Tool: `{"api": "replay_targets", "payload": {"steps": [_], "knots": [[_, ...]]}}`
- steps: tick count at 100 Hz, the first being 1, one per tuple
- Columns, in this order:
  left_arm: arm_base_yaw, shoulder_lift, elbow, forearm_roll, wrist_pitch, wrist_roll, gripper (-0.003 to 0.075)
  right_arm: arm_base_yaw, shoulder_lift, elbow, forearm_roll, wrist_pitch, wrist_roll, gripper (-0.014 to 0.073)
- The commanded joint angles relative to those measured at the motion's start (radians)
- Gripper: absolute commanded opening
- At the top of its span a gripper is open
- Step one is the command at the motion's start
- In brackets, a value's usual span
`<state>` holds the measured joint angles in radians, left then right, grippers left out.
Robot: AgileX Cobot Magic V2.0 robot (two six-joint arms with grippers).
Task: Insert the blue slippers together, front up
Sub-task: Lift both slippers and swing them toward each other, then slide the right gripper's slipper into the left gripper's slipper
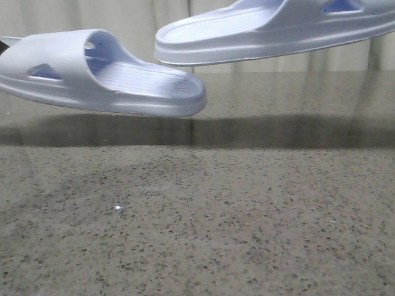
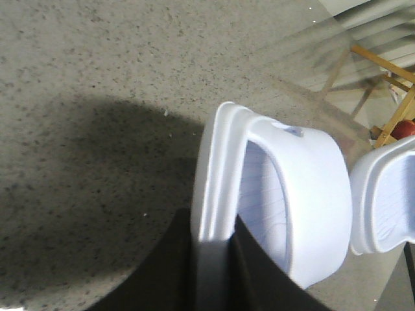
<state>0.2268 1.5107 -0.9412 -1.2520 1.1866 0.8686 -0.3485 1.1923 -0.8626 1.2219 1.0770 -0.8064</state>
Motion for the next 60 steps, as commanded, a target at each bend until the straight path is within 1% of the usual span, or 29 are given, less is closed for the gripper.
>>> {"api": "replay_targets", "payload": {"steps": [1, 10, 19, 36, 52, 60], "knots": [[-0.028, -0.039, -0.016, -0.134, 0.08, 0.019, 0.0015, 0.014, 0.02, -0.009, 0.106, -0.015, -0.061, -0.0107], [-0.051, -0.039, -0.016, -0.168, 0.08, 0.023, 0.0015, 0.016, 0.052, 0.0, 0.175, -0.019, -0.115, -0.0106], [-0.075, -0.039, -0.016, -0.18, 0.08, 0.023, 0.0015, 0.016, 0.09, 0.0, 0.204, -0.019, -0.15, -0.0106], [-0.123, -0.039, -0.016, -0.209, 0.08, 0.023, 0.0015, 0.018, 0.176, 0.0, 0.309, 0.015, -0.246, -0.0106], [-0.152, -0.039, -0.016, -0.25, 0.08, 0.023, 0.0015, 0.08, 0.259, 0.0, 0.322, 0.028, -0.301, -0.0106], [-0.165, -0.039, -0.016, -0.256, 0.08, 0.023, 0.0015, 0.128, 0.299, 0.0, 0.362, 0.028, -0.34, -0.0106]]}}
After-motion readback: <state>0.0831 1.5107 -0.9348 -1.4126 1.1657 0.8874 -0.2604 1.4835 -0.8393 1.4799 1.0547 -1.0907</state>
